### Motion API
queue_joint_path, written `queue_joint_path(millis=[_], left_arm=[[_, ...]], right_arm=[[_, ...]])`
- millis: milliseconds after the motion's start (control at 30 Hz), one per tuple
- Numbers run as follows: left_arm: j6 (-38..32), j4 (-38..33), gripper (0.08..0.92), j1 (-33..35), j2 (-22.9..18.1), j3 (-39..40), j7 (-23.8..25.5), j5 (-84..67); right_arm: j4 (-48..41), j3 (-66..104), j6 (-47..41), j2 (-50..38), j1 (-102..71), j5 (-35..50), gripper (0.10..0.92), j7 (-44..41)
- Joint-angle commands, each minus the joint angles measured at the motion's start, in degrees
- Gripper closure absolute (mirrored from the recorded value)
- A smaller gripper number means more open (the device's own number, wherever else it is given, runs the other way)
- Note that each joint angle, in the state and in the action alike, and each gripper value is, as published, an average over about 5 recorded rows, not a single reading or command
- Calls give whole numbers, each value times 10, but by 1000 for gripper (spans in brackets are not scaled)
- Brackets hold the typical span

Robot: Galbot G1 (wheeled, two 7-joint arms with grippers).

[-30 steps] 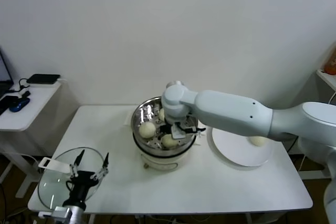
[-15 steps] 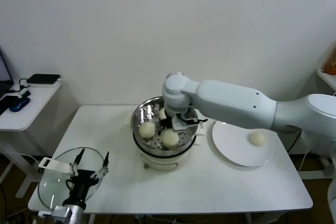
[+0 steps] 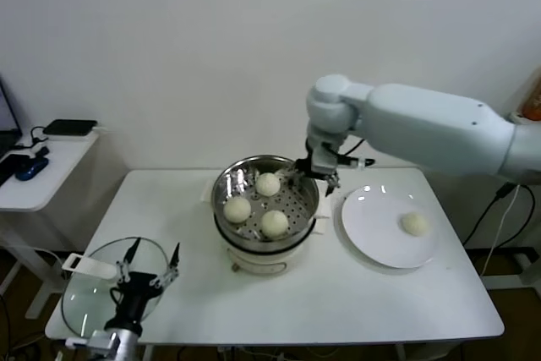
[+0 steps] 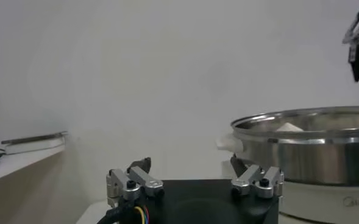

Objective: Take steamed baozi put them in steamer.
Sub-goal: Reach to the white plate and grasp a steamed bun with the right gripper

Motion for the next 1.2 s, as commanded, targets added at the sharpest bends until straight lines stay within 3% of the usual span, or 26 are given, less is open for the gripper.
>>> queue_joint_path(millis=[33,167,400,733,1000,1200], left_arm=[[4,-4,177,-7,0,12,0,0],[7,-6,177,-8,1,17,-1,0],[7,-8,177,-7,4,18,-1,0],[8,-12,177,-3,2,17,9,6],[8,-8,177,-3,0,13,8,6],[8,-6,177,-4,-1,11,7,5]], right_arm=[[-78,-109,-205,-137,73,238,203,11],[-156,-88,-257,-179,24,270,203,27],[-247,49,-281,-221,-116,210,203,62],[-335,274,-270,-195,-315,47,203,64],[-413,390,-188,-132,-381,-133,203,41],[-456,437,-163,-91,-402,-201,203,33]])
